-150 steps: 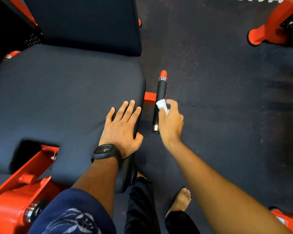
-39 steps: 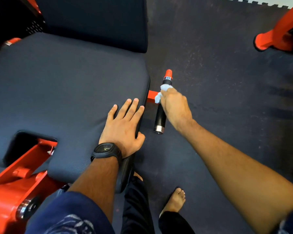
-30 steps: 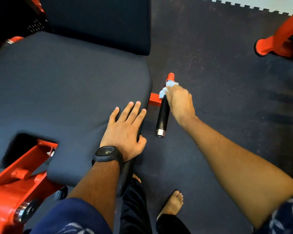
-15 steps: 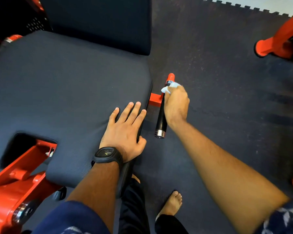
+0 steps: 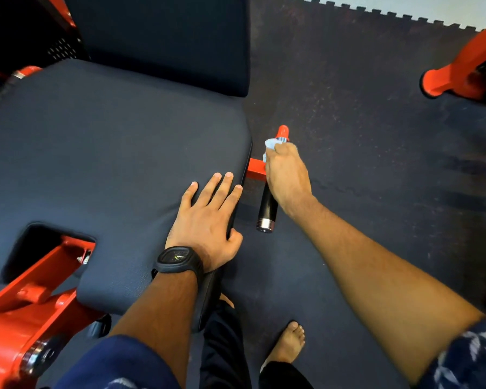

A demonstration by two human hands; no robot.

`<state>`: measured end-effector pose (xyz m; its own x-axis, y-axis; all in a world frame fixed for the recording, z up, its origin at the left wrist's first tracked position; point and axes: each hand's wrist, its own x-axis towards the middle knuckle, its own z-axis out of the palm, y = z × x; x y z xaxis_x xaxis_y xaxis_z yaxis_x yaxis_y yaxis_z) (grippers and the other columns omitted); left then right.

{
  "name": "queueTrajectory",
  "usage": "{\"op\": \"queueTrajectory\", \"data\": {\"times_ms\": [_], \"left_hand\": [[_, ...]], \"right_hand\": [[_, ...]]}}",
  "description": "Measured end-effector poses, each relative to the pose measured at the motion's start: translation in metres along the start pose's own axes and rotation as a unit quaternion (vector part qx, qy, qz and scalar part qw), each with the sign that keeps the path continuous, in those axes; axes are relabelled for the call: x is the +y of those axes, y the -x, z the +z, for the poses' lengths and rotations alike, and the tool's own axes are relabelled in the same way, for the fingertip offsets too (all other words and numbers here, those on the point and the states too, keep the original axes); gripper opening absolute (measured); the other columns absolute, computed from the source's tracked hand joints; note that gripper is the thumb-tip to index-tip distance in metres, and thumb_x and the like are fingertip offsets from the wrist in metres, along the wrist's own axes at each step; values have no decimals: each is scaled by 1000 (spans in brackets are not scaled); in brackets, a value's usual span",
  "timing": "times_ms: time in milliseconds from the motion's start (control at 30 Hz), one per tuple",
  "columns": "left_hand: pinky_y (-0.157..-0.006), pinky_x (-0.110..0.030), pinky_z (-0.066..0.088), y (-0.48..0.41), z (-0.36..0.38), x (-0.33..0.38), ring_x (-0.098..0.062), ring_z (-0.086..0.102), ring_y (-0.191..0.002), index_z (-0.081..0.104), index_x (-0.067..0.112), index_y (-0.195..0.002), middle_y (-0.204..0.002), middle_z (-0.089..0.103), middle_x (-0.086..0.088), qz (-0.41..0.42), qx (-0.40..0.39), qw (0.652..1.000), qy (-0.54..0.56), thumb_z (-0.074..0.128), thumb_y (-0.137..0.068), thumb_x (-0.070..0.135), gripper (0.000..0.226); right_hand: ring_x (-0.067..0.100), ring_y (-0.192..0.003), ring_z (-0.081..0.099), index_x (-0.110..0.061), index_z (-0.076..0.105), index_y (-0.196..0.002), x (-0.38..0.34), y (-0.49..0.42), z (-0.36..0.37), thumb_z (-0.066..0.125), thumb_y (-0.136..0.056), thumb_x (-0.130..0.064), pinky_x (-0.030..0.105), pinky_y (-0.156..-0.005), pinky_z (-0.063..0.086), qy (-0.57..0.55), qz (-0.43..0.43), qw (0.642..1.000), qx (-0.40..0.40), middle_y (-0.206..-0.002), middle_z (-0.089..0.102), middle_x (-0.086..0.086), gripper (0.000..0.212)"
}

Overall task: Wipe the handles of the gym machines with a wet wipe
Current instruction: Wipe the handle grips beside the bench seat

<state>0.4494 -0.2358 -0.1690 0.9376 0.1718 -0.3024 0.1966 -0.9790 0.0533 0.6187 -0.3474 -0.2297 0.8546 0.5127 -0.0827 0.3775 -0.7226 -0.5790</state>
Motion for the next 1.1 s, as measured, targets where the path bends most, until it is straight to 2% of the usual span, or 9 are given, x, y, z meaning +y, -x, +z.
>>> {"op": "queueTrajectory", "data": {"times_ms": [133, 267, 367, 433, 500, 600, 733, 900, 1100], "left_hand": [[-123, -52, 12, 0, 1, -1, -19, 8, -155, 28, 23, -157, -167, 13, -1, -1, 4, 1000, 3, 39, -80, 46, 82], [-123, -52, 12, 0, 1, 0, -19, 8, -155, 27, 22, -157, -167, 12, -1, -1, 3, 1000, 0, 41, -80, 46, 82], [-123, -52, 13, 0, 1, 0, -20, 8, -155, 27, 22, -158, -167, 13, -1, 0, 3, 1000, -2, 41, -80, 46, 82], [-122, -52, 14, 0, 1, 0, -20, 9, -155, 27, 22, -157, -167, 13, -1, 0, 2, 1000, -6, 39, -80, 46, 82], [-122, -53, 14, 0, 1, 0, -20, 9, -154, 28, 22, -157, -167, 13, -1, 0, 3, 1000, -7, 39, -80, 46, 82], [-123, -52, 13, 0, 1, 0, -20, 8, -155, 26, 22, -158, -167, 12, -1, -1, 1, 1000, -8, 40, -80, 46, 82], [-123, -53, 13, 0, 1, 0, -20, 7, -155, 25, 23, -158, -168, 11, -1, -1, -3, 1000, -7, 37, -80, 47, 83], [-123, -52, 12, -1, 1, 0, -19, 6, -155, 24, 23, -158, -168, 10, 0, 0, -2, 1000, -3, 38, -81, 47, 82], [-123, -52, 11, 0, 2, -1, -19, 5, -155, 23, 24, -159, -168, 9, 0, -2, -4, 1000, -3, 37, -81, 48, 83]], "right_hand": [[20, -77, 48, -16, 63, -107, 1, -17, -4, 42, -100, -15, 28, -60, 36, -22, 146, 988, 37, -93, 59, 1, 22], [17, -61, 45, -20, 60, -79, -9, 17, -1, 49, -101, -23, 28, -58, 31, -102, 244, 960, 86, -65, 50, -5, 24], [15, -59, 34, -15, 51, -55, 11, -8, 6, 59, -86, -27, 32, -57, 30, -297, 349, 884, 97, -58, 37, -7, 35], [18, -67, 39, 3, 60, -72, 27, -15, 21, 60, -76, -29, 35, -63, 34, -396, 385, 828, 94, -67, 42, 0, 33], [19, -70, 38, 5, 58, -74, 27, 4, 29, 59, -76, -29, 35, -67, 32, -437, 384, 809, 89, -72, 42, 1, 34], [16, -63, 29, -20, 40, -55, 7, 25, 17, 58, -88, -22, 33, -59, 26, -383, 363, 843, 103, -60, 31, -8, 38], [11, -55, 30, -15, 56, -63, -9, 36, 4, 55, -92, -20, 30, -54, 32, -285, 323, 893, 133, -50, 31, -11, 30], [10, -54, 26, -15, 43, -53, -12, 65, 5, 65, -89, -25, 28, -50, 29, -303, 333, 883, 134, -56, 32, -9, 44], [13, -52, 26, -25, 29, -55, -29, 91, 0, 63, -96, -33, 24, -52, 28, -247, 276, 919, 133, -57, 30, -11, 54]]}}
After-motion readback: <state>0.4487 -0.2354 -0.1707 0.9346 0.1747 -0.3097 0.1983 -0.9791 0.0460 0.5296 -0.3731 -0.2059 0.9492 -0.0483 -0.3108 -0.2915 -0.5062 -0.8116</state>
